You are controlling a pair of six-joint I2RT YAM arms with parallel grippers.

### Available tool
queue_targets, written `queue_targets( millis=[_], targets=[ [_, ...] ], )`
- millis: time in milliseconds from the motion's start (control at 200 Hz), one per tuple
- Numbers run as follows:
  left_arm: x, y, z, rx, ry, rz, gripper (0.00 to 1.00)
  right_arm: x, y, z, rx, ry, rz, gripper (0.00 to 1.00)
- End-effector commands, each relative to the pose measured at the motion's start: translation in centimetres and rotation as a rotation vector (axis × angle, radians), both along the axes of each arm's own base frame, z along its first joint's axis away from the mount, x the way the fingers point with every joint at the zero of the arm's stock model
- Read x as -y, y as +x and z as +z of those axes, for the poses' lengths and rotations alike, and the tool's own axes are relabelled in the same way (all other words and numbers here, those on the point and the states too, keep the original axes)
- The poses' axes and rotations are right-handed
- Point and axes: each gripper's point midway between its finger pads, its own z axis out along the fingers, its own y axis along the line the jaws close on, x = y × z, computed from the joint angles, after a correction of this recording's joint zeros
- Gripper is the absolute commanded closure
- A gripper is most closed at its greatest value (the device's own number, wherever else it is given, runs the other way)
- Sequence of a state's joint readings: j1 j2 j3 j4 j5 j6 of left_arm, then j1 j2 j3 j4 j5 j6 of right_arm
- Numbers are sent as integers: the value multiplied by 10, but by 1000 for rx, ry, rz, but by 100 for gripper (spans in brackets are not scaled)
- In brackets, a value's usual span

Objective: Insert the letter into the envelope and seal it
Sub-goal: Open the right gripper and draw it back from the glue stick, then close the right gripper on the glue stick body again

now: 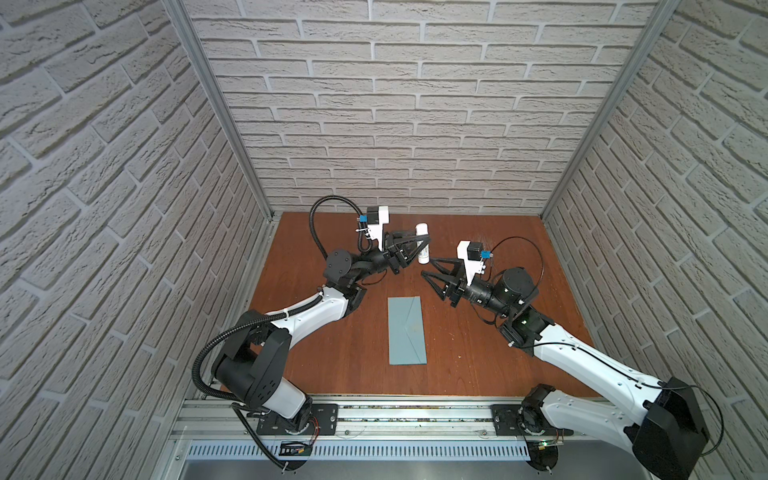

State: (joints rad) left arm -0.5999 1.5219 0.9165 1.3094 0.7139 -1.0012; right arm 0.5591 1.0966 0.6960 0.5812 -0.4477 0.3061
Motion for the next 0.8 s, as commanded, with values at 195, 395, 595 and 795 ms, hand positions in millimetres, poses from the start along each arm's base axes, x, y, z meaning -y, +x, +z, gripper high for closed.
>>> queue_targets(
  millis=[195,395,595,795],
  targets=[
    [0,-17,24,108,-55,-38,100,0,-9,34,83,112,66,49],
    [1,-17,25,108,-56,-41,100,-3,-10,33,74,112,94,58],
    [5,-17,23,104,-53,-51,100,-5,-10,35,75,122,102,66],
    [9,-14,15,87,-42,-54,100,-5,-10,39,79,130,104,74]
  ],
)
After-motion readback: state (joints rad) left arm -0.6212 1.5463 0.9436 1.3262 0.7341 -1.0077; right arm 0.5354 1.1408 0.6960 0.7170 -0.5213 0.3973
